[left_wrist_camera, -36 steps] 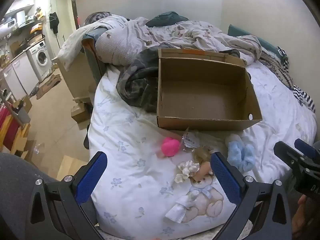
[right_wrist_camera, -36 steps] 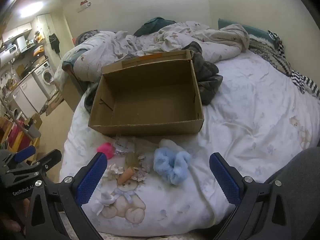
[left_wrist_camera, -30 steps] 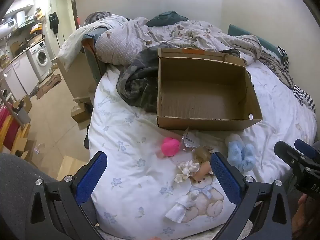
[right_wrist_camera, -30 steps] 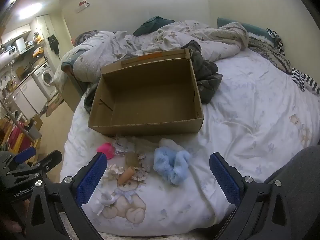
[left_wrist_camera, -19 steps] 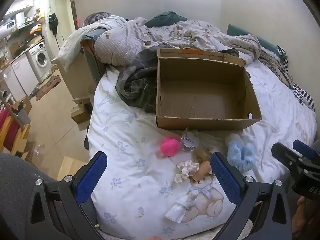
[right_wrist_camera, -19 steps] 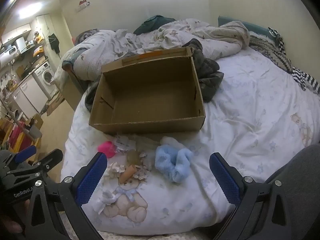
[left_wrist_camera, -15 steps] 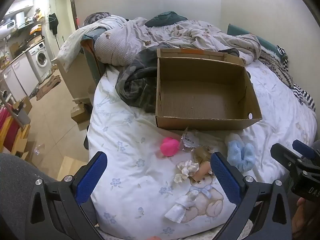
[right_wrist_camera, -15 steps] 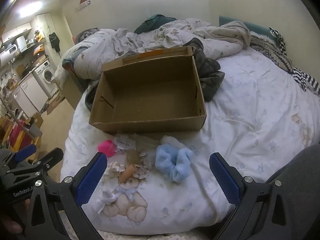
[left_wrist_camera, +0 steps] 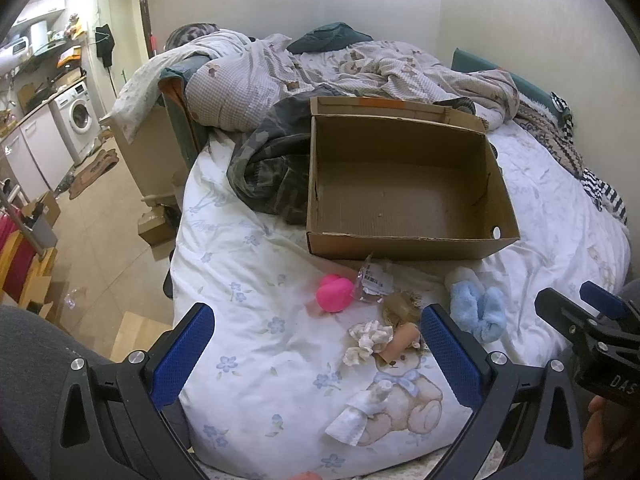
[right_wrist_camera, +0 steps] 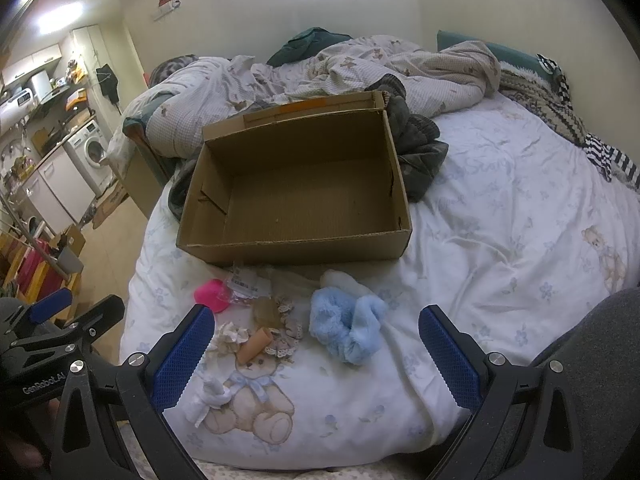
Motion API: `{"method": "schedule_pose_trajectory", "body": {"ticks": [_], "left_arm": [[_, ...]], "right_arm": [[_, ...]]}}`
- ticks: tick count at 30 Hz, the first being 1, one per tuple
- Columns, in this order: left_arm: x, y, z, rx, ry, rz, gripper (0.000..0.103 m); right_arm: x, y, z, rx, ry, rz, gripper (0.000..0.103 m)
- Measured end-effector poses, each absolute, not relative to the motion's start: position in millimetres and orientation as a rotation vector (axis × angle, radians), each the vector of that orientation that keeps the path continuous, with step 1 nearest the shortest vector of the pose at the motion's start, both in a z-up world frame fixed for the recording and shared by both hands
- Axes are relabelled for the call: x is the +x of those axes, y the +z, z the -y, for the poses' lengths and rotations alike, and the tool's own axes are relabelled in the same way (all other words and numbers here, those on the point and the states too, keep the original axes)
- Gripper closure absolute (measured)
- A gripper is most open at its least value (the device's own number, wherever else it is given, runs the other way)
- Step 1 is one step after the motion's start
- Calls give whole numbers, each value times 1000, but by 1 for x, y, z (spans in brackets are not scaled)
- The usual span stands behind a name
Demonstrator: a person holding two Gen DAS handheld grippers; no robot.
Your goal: Organize soft objects
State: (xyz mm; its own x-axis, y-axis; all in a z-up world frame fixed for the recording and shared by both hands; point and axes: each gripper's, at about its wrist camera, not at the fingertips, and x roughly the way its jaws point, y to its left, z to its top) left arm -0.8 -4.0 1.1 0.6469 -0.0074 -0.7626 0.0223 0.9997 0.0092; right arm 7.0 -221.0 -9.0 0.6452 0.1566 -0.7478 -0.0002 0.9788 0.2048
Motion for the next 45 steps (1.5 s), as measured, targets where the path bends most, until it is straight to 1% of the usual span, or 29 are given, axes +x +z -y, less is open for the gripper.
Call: {"method": "schedule_pose_trajectory", "body": {"ticks": [45], "left_arm": [[-1, -2, 7, 12, -23, -873, 0]], "right_arm": [[7, -10, 221, 190, 87, -869, 0]]}}
